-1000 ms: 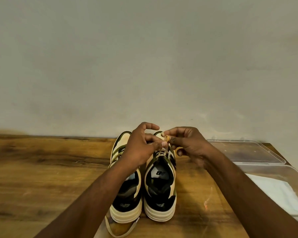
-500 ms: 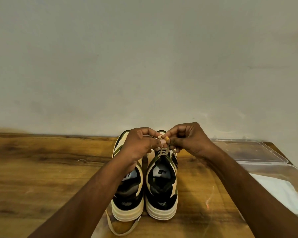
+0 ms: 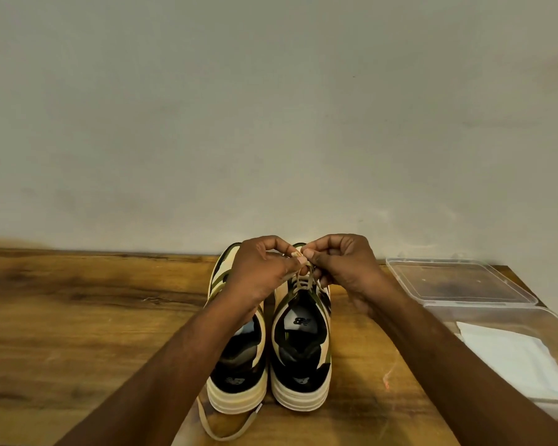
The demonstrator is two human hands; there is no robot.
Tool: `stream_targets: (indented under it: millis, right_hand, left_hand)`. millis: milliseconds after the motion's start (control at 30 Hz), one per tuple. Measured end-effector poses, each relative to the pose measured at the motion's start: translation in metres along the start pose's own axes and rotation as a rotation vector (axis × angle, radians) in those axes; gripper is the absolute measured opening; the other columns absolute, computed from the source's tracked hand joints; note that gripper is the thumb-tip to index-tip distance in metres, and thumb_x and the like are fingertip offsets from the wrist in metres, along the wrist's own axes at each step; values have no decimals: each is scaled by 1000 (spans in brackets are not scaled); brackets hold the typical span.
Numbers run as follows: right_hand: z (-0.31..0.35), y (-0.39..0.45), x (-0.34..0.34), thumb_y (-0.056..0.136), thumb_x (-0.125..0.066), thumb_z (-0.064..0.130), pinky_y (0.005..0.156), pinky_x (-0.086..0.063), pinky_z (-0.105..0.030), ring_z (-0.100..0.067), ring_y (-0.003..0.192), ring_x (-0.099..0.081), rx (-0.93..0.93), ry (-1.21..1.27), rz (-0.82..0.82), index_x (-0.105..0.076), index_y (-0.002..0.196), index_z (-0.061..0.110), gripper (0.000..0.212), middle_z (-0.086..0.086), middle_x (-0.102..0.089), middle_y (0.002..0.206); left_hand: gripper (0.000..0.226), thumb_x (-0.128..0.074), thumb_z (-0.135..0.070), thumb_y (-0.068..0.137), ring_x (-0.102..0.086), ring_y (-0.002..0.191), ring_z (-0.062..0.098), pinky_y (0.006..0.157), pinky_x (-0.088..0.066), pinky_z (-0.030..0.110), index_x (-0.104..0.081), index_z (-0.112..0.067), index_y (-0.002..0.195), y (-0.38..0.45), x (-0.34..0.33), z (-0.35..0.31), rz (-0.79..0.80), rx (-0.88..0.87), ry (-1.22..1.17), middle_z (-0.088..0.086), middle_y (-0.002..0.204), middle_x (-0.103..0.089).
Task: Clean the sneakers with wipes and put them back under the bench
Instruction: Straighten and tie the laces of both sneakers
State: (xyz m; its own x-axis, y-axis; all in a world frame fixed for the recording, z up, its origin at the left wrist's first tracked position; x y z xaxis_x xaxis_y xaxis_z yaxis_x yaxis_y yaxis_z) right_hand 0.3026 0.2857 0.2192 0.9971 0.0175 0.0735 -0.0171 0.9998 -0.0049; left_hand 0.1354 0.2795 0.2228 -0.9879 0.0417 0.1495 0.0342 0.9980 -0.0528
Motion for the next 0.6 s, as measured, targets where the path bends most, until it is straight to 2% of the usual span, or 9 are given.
stream_targets:
  millis: [133, 200, 267, 367, 467, 600]
  right_hand:
    - [0, 1, -1, 85, -82, 4, 43, -48, -25, -16, 50, -59, -20, -13, -86, -73, 94, 0, 14, -23, -74, 74]
    - [3, 0, -1, 86, -80, 4, 44, -48, -25, -17, 53, -60, 9, -39, -56, -76, 92, 1, 8, -22, -74, 74]
    - [6, -1, -1, 88, -78, 2, 48, -52, -25, -21, 59, -63, 48, -88, 24, -79, 93, 4, 6, -19, -75, 77]
    - [10, -3, 0, 84, -80, -4, 56, -57, -27, -22, 70, -70, 70, -173, 161, -81, 100, 9, 21, -12, -78, 85]
    - [12, -6, 0, 83, -82, 0, 61, -59, -24, -15, 72, -74, 121, -318, 150, -83, 98, 16, 22, -2, -79, 83]
    - [17, -4, -5, 92, -75, 7, 72, -58, -24, -7, 79, -70, 234, -667, 143, -82, 100, 22, 18, 9, -77, 87]
  left_hand:
    - [11, -85, -6, 83, -80, 79, 18, 82, -62, 36, -75, -9, 87, 2, 4, 1, -46, -37, 35, 4, 79, -80]
    - [12, -87, -6, 82, -80, 80, 20, 86, -63, 41, -76, -10, 84, 2, 5, 2, -65, -45, 20, 4, 78, -80]
    - [13, -88, -6, 80, -79, 78, 19, 84, -64, 39, -76, -11, 83, 2, 6, 2, -96, -48, 16, 4, 77, -80]
    - [12, -89, -6, 79, -78, 75, 17, 78, -62, 34, -78, -11, 82, 2, 7, 4, -147, -39, 13, 3, 76, -79]
    - [11, -89, -8, 80, -78, 76, 17, 81, -62, 34, -79, -12, 81, 3, 6, 6, -141, -30, 13, 2, 77, -79]
    - [8, -86, -10, 84, -78, 75, 14, 84, -62, 36, -79, -12, 84, 2, 3, 6, -118, -42, 59, 1, 75, -79]
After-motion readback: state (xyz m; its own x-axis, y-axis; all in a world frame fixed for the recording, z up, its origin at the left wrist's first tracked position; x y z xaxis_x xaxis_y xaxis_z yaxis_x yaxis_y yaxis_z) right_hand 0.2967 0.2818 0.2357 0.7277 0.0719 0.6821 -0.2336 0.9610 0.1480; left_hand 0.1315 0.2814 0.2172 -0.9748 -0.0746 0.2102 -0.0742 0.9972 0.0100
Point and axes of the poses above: each hand's wrist, its own y-axis towards the middle knuckle, its own x-axis out of the back of the hand, z = x × y, the point moved 4 cm from there along y, towards the middle knuckle
